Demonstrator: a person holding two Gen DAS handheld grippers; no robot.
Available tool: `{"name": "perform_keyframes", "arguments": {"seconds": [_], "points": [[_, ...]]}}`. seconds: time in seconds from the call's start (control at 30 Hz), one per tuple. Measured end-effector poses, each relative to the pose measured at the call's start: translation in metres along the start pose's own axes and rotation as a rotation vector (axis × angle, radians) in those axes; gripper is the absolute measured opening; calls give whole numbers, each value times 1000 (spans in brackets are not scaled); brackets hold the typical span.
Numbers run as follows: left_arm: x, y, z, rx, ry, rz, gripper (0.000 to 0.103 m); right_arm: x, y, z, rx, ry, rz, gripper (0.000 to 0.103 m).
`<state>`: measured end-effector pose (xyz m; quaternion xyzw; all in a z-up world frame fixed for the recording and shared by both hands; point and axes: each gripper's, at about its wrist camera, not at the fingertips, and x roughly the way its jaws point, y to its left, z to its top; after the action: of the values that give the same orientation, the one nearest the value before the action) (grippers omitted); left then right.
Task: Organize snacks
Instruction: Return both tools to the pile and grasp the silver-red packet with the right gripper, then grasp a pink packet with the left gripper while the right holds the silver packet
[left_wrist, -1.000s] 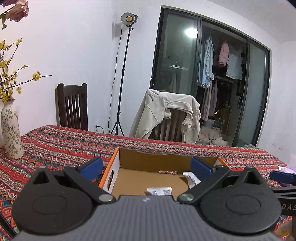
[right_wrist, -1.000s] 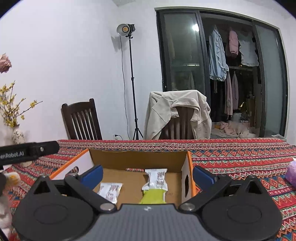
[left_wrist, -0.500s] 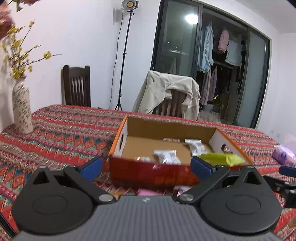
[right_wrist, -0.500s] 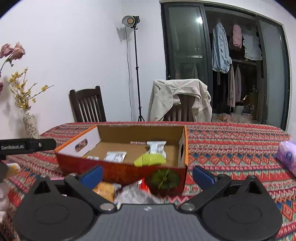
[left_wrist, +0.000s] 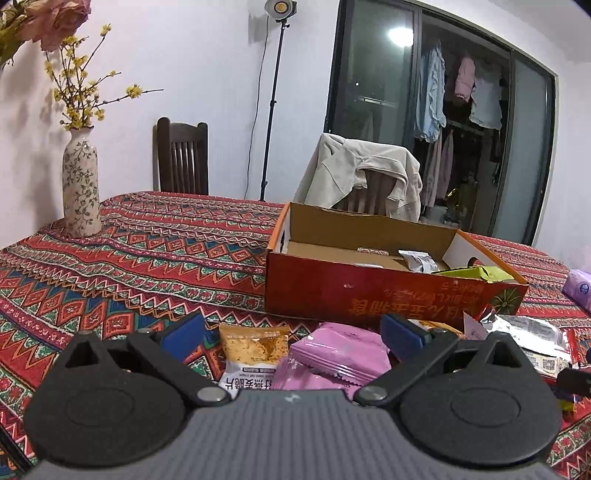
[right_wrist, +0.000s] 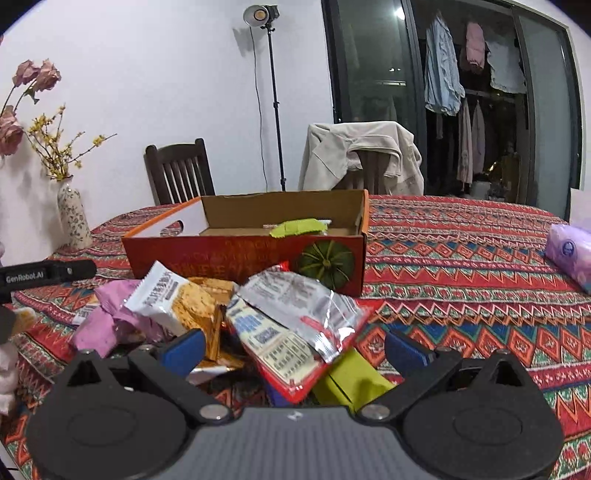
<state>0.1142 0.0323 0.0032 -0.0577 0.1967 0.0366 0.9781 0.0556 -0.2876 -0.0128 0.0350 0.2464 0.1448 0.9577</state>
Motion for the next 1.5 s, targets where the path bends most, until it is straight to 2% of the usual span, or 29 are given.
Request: {"name": "perform_keyframes", "arguments": {"seconds": [0.27, 0.47, 0.7, 0.87, 1.07, 1.1, 1.2, 1.33, 1.5], "points": [[1, -3, -4, 10, -7, 2, 103, 11, 2, 10, -52, 5, -43, 103], [4, 0, -5, -7, 11, -8, 103, 28, 21, 21, -229, 41, -72, 103], [6, 4, -5, -28, 18, -27, 103, 58, 41, 29, -403, 102, -51, 103], [6, 5, -5, -29, 17, -38, 103, 79, 35, 28, -357, 140, -26, 102], [9, 1, -7, -10, 33, -40, 103, 70, 26, 22, -298, 88, -6, 80], [9, 0, -7, -10, 33, -37, 103, 67, 24, 20, -281, 78, -5, 73], [11, 0, -7, -10, 40, -33, 103, 58, 16, 18, -219, 41, 1, 66], [12, -3, -8, 1, 46, -26, 103, 44, 4, 16, -124, -38, -15, 61], [13, -5, -9, 14, 57, -15, 103, 39, -7, 18, -59, -71, -13, 61]]}}
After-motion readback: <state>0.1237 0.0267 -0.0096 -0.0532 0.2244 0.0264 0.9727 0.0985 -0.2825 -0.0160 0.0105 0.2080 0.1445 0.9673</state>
